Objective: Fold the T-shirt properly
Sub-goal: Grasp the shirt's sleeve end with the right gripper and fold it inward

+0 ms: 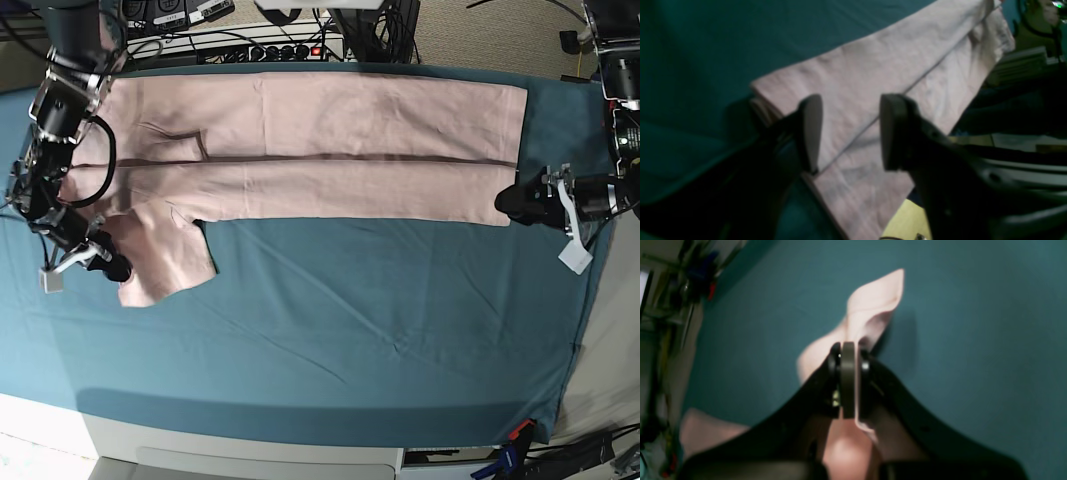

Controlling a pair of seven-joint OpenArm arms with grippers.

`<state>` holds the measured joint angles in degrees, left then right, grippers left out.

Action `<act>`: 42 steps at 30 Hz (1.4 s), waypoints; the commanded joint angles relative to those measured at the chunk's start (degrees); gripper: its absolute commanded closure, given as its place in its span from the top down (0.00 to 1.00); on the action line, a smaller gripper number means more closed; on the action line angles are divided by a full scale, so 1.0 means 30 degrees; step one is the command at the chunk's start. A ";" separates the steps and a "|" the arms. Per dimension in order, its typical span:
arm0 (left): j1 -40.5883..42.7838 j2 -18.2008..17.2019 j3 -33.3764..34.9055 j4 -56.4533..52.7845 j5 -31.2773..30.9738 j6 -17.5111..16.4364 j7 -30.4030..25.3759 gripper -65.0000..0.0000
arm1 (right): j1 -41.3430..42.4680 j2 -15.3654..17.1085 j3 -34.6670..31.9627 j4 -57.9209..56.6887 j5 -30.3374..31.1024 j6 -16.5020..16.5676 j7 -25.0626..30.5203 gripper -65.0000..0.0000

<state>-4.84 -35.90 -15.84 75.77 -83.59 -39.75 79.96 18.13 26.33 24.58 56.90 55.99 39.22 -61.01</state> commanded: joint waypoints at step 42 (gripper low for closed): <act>0.0401 -0.1115 -0.0160 0.0248 -0.0469 -0.0084 -0.0160 0.52 | -1.4666 -0.0073 0.1552 1.7456 0.0758 0.0259 -0.0415 0.52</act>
<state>-2.81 -37.85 -15.81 75.75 -83.48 -39.72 79.94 -26.06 25.17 28.71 108.16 57.06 39.90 -63.42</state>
